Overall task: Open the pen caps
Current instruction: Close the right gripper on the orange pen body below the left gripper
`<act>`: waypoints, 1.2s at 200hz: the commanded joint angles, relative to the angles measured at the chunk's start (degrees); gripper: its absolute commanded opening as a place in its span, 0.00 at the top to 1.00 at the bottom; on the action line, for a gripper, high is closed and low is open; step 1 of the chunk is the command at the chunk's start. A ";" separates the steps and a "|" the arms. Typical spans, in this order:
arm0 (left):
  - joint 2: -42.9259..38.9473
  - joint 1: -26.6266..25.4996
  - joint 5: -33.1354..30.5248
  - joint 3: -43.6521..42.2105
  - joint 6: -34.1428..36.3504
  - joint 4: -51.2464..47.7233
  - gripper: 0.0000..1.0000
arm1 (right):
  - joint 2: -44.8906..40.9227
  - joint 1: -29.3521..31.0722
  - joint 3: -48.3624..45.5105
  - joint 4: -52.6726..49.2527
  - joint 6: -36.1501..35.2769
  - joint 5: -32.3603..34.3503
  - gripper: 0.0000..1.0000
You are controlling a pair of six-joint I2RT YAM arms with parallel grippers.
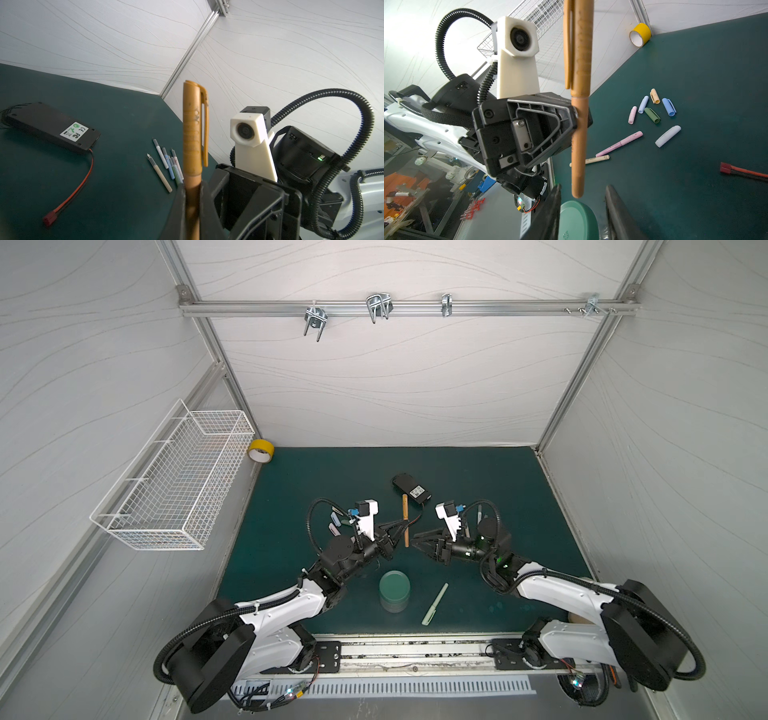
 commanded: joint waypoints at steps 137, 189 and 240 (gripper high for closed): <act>3.41 -3.73 2.73 2.56 3.06 5.79 0.92 | -1.04 0.62 0.32 1.29 -1.68 -1.76 0.74; 3.23 -3.76 1.53 1.62 2.62 7.58 0.79 | -0.96 0.80 0.44 0.61 -2.61 -2.00 0.84; -3.36 -2.84 -1.74 3.18 3.86 -4.64 0.38 | -2.20 0.81 1.35 -4.45 -6.14 -1.64 0.98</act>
